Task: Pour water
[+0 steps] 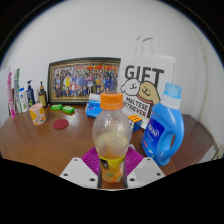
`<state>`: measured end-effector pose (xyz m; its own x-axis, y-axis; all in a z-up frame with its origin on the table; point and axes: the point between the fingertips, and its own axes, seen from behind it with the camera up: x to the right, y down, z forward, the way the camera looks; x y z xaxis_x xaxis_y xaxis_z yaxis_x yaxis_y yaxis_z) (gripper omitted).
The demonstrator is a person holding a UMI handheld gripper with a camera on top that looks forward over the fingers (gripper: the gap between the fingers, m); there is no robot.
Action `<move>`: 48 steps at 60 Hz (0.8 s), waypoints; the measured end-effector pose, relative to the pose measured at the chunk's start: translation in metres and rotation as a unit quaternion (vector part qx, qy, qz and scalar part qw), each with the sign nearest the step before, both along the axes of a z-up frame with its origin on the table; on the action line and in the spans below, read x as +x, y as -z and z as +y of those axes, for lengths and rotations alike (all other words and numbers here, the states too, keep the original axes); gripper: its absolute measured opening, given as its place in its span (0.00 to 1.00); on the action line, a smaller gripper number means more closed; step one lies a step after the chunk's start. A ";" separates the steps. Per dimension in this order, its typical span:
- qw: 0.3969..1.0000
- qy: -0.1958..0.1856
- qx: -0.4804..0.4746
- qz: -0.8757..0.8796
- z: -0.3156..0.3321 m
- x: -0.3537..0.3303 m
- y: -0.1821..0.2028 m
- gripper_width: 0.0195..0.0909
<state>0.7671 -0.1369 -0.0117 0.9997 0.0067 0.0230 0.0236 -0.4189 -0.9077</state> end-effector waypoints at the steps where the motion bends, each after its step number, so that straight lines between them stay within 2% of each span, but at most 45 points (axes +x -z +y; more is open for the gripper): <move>1: 1.000 0.001 0.000 -0.001 0.001 -0.001 -0.002 0.12; 12: 0.999 0.012 0.013 -0.045 0.021 -0.017 -0.041 0.11; 28: 0.969 0.008 0.049 -0.242 0.092 -0.089 -0.139 0.12; 37: 0.907 -0.029 0.057 -0.416 0.141 -0.166 -0.170 0.11; 48: 0.784 -0.100 0.042 -0.611 0.193 -0.251 -0.158 0.11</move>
<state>0.5164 0.0557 0.1468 0.2098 0.1086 0.9717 0.9550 -0.2359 -0.1799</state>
